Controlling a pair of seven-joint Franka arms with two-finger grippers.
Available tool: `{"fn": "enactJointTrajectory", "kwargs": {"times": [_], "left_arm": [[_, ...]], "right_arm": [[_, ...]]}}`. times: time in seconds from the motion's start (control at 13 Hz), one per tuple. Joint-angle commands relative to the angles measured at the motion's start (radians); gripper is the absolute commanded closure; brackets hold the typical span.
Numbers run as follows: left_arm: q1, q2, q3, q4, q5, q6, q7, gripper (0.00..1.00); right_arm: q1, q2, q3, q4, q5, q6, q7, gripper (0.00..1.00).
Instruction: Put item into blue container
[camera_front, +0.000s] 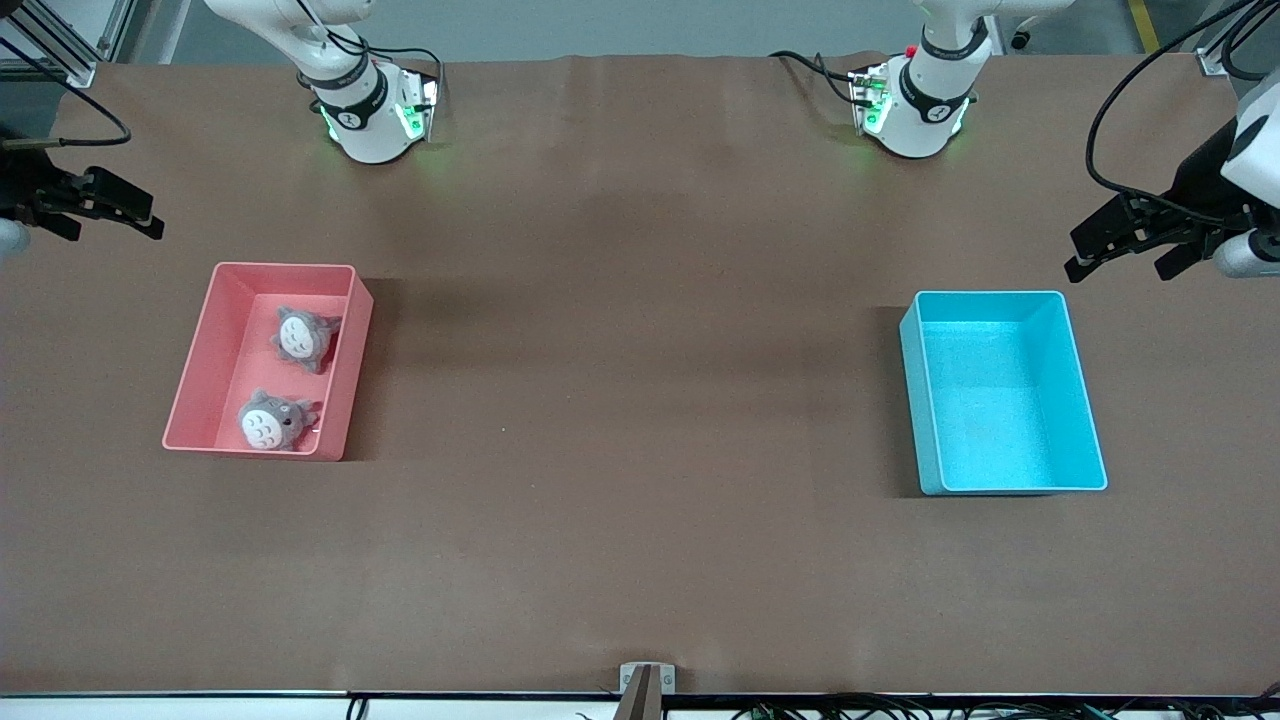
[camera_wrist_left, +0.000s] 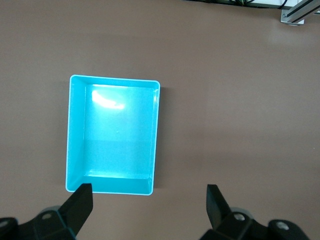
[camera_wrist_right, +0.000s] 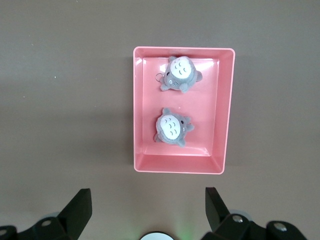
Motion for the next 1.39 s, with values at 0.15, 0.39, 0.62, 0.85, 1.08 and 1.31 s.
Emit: {"fn": "enactJointTrajectory", "kwargs": {"times": [0.15, 0.39, 0.62, 0.85, 1.08, 1.31], "left_arm": [[0.001, -0.002, -0.004, 0.003, -0.018, -0.008, -0.007, 0.0], [0.002, -0.002, -0.017, 0.003, -0.019, -0.008, -0.007, 0.0], [0.002, -0.002, -0.019, 0.003, -0.019, -0.008, -0.009, 0.0], [0.002, -0.002, -0.019, 0.002, -0.018, -0.008, -0.009, 0.0], [0.001, -0.002, -0.02, 0.002, -0.019, -0.01, -0.009, 0.0], [0.001, -0.002, -0.022, 0.0, -0.018, -0.013, -0.007, 0.0]], "right_arm": [[-0.012, -0.029, 0.008, -0.03, -0.005, 0.011, 0.003, 0.0], [-0.012, -0.029, 0.008, -0.03, -0.011, 0.014, 0.002, 0.0], [-0.012, -0.03, 0.008, -0.03, -0.017, 0.014, 0.002, 0.0], [-0.011, -0.03, 0.01, -0.03, -0.021, 0.02, 0.0, 0.0], [-0.011, -0.03, 0.012, -0.03, -0.023, 0.038, -0.002, 0.0], [-0.004, -0.03, 0.015, -0.028, -0.037, 0.04, -0.005, 0.0]]}}
